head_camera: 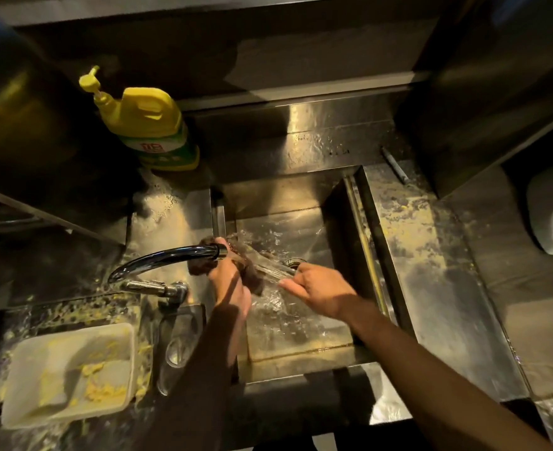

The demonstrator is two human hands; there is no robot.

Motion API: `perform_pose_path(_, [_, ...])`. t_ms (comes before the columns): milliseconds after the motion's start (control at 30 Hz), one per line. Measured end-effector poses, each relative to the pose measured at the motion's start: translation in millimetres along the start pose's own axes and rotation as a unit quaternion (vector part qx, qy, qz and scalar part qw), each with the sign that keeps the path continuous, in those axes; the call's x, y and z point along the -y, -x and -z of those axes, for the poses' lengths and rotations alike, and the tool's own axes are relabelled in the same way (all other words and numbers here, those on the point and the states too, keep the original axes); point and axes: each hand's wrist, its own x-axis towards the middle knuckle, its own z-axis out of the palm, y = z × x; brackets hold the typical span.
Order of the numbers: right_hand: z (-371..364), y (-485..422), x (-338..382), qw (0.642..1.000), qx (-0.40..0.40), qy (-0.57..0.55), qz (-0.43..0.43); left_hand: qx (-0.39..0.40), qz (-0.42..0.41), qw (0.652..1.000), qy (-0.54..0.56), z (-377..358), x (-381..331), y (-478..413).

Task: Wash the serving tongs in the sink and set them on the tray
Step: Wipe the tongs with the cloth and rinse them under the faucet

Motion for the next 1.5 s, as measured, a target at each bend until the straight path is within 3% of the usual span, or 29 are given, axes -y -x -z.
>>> perform_pose_path(67, [-14,-1,15,0.998,-0.020,-0.058,-0.030,0.008,0.013,1.000,0.007,-7,9,6])
perform_pose_path(200, [-20,8,11,0.989,-0.038,-0.136,-0.051,0.076,0.036,0.992,-0.094,2,7,7])
perform_pose_path(433, [21,19,-40,0.992,0.000,0.111,0.054,0.118,-0.009,0.946,-0.300,26,-16,-11])
perform_pose_path(500, [30,22,-45,0.991,-0.012,0.119,0.052,0.105,-0.025,0.956,-0.273,23,-16,-12])
perform_pose_path(600, [26,25,-44,0.998,-0.034,0.048,0.021,0.037,0.023,0.993,-0.110,12,-15,-14])
perform_pose_path(667, [17,27,-38,0.998,-0.059,-0.038,-0.003,0.066,0.091,0.994,0.012,10,-12,-14])
perform_pose_path(767, [6,26,-25,0.995,-0.034,-0.090,-0.013,0.097,0.121,0.984,0.085,10,-8,-11])
perform_pose_path(900, [-5,19,-1,0.993,0.007,-0.114,-0.011,0.139,0.146,0.979,0.025,11,-9,-5])
perform_pose_path(1000, [-7,17,9,0.994,0.010,-0.103,0.021,0.138,0.098,0.978,-0.121,9,-14,-11])
perform_pose_path(1067, [-2,17,8,0.995,0.010,-0.086,0.039,0.089,0.062,0.984,-0.140,6,-14,-19])
perform_pose_path(1133, [3,15,1,0.997,0.012,-0.076,0.026,0.058,0.072,0.993,-0.068,-6,-14,-25])
perform_pose_path(1167, [3,15,-1,0.997,0.010,-0.071,0.020,-0.017,0.077,0.994,-0.076,-10,-17,-17])
perform_pose_path(1200, [4,15,-1,0.997,0.007,-0.069,0.017,-0.019,0.027,0.972,-0.233,-7,-9,-19])
perform_pose_path(1233, [3,13,1,0.997,0.005,-0.070,0.019,-0.033,0.010,0.982,-0.188,-8,-5,-19])
perform_pose_path(1267, [3,11,4,0.997,0.002,-0.073,0.024,0.002,0.092,0.995,0.028,-7,-2,-17])
perform_pose_path(1300, [2,9,8,0.997,0.000,-0.072,0.026,0.046,0.084,0.995,0.039,0,6,-14])
perform_pose_path(1367, [-1,5,13,0.996,-0.008,-0.082,0.019,0.042,0.034,0.998,0.012,2,12,-11])
perform_pose_path(1500, [-9,4,27,0.979,-0.044,-0.196,-0.020,0.125,0.056,0.990,-0.013,1,11,-6])
